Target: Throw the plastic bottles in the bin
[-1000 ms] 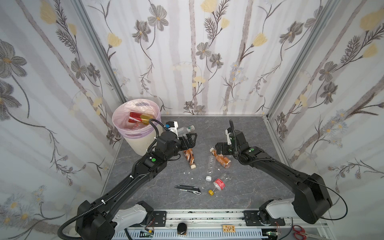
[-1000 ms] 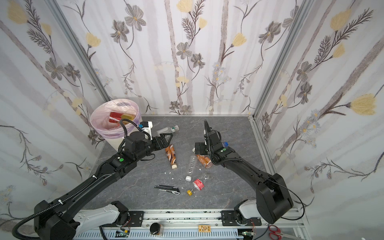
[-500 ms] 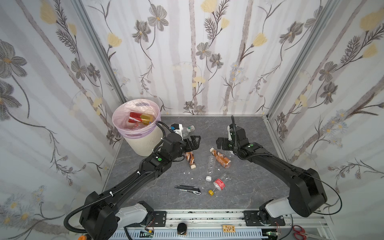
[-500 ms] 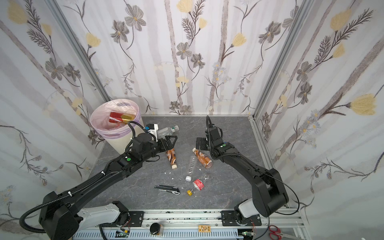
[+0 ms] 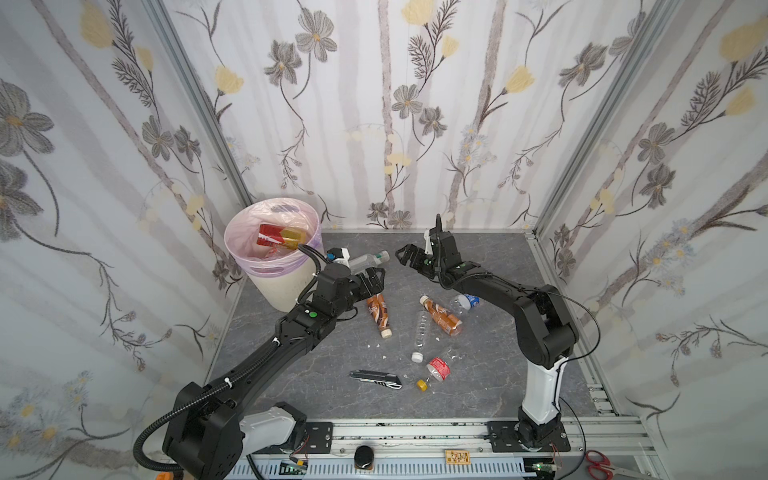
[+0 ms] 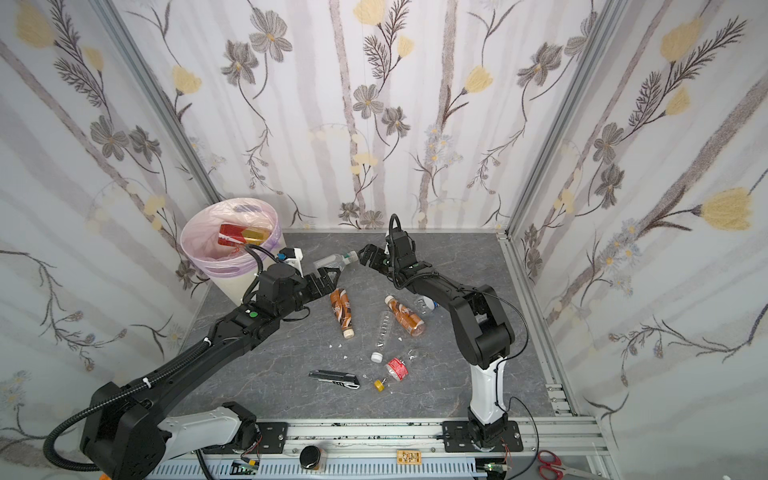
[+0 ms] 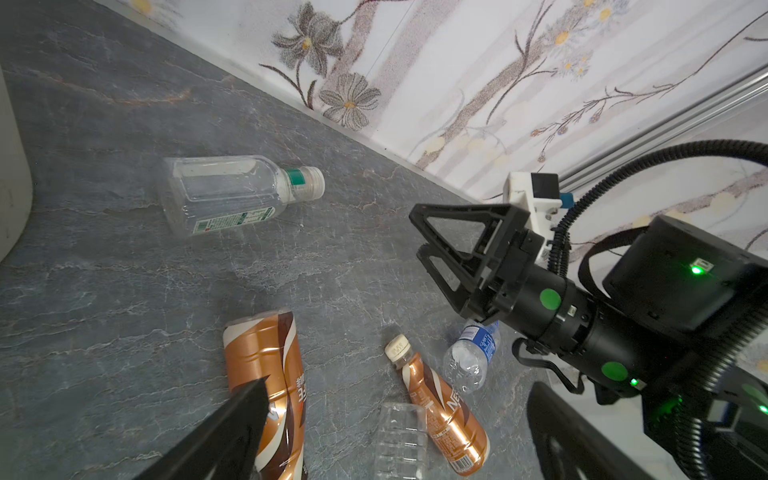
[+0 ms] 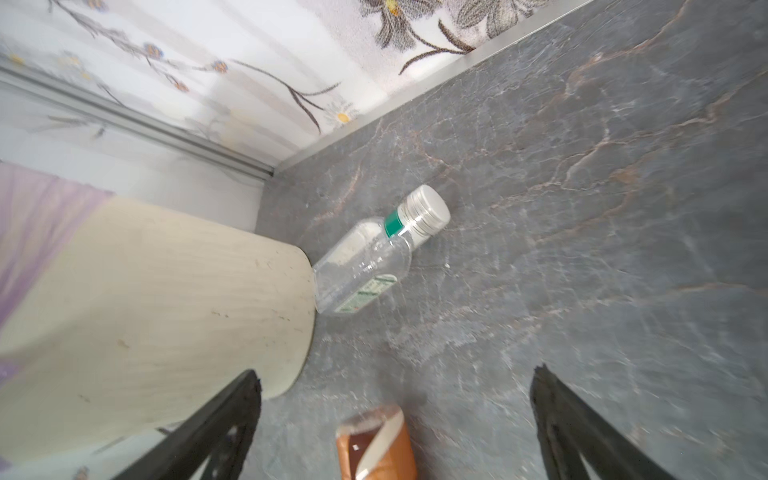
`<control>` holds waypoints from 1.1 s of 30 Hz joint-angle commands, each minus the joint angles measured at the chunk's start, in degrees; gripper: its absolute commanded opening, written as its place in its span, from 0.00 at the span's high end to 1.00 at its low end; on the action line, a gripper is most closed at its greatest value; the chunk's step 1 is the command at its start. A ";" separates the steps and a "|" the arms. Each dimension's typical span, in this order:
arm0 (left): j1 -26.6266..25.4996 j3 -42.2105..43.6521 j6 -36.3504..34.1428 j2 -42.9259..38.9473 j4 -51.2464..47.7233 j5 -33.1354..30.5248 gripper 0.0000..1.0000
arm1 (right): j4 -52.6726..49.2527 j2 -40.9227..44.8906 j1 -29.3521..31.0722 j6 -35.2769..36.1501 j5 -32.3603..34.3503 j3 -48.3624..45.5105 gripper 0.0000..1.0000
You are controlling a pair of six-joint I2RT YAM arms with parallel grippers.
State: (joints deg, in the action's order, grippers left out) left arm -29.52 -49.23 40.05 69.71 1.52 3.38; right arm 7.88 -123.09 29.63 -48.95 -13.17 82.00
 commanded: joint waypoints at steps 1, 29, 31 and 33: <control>0.80 -0.07 0.47 1.22 1.64 1.23 0.00 | 10.17 -4.86 0.47 -11.95 -2.52 3.66 0.00; 7.79 -22.50 -3.71 28.32 1.91 -0.53 0.00 | 5.26 -18.87 -0.69 -20.06 -4.90 22.17 0.00; 7.90 -24.44 -3.91 30.91 1.91 -0.73 0.00 | 5.89 -17.85 -1.85 -20.03 -5.62 20.69 0.00; 7.90 -27.73 -4.31 34.34 1.91 -1.16 0.00 | 7.29 -16.43 -3.33 -20.23 -6.62 18.39 0.00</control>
State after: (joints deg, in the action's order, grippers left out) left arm -21.61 -73.76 36.42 101.08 2.07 2.63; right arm 13.08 -141.16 27.44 -68.90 -18.11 102.10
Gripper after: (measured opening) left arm 0.997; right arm 0.995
